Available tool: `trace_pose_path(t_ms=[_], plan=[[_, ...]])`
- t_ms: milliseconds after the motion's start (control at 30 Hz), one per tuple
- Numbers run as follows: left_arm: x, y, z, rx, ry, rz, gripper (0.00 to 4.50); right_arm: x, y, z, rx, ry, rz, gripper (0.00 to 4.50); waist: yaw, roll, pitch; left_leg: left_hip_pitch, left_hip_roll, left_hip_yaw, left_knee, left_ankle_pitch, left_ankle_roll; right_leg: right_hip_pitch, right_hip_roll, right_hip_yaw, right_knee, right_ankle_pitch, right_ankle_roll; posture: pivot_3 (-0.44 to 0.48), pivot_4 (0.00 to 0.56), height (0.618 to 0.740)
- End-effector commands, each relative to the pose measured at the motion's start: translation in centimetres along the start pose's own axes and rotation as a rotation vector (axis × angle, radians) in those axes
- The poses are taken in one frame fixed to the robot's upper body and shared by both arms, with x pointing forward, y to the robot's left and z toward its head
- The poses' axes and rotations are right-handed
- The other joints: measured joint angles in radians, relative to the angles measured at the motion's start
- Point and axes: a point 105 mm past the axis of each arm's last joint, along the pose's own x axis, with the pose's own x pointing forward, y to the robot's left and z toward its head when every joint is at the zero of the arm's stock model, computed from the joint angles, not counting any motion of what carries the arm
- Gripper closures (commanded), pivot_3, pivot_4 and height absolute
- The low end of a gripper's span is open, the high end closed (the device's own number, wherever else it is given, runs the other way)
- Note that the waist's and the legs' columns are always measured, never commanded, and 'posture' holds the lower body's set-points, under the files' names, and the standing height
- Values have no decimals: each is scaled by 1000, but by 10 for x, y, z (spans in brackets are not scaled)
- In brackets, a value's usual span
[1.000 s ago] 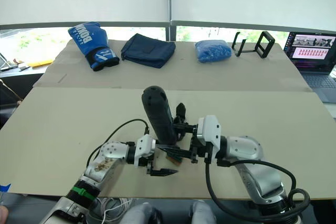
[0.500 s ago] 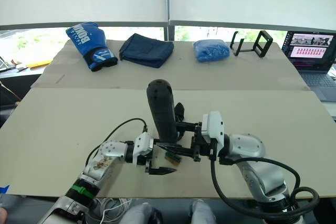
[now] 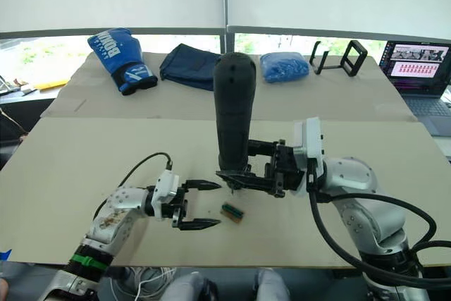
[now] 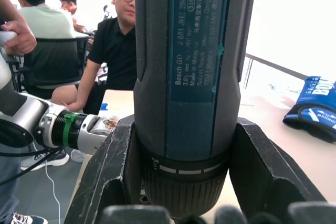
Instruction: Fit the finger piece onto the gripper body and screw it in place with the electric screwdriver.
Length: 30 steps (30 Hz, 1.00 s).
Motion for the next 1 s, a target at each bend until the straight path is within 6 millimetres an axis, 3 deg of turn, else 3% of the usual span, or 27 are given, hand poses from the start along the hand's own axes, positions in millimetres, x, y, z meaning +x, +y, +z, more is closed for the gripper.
trace_pose_path(t_ms=[33, 300, 567, 767, 1000], plan=[[-7, -2, 18, 40, -46, 1, 62, 1, 4, 29, -76, -57, 18, 2593, -1, 0, 0, 0, 0, 0, 0, 0, 0, 0, 0, 0, 0, 0, 0, 0, 150, 740], [-17, 4, 48, 66, -111, 24, 62, -3, 1, 44, -71, -70, -2, 2593, 0, 0, 0, 0, 0, 0, 0, 0, 0, 0, 1, 0, 0, 0, 0, 0, 150, 740], [-19, 14, 59, 90, -125, 50, 62, -8, -1, 52, -85, -65, -14, 2593, 0, 0, 0, 0, 0, 1, 0, 1, -1, 0, 4, 1, 0, 0, 0, 0, 150, 740], [-23, 38, 35, 56, -20, 189, 62, -11, -2, 53, -92, -62, -21, 2593, -1, 0, 0, 1, 0, 1, 0, 1, -2, 1, 5, 2, 0, 0, 0, 0, 150, 740], [-18, 51, 9, 80, 65, 265, 62, -14, -2, 54, -97, -53, -22, 2593, 0, 0, 0, 0, 0, 1, 0, 1, -2, 0, 6, 2, -1, 0, 0, 0, 150, 740]])
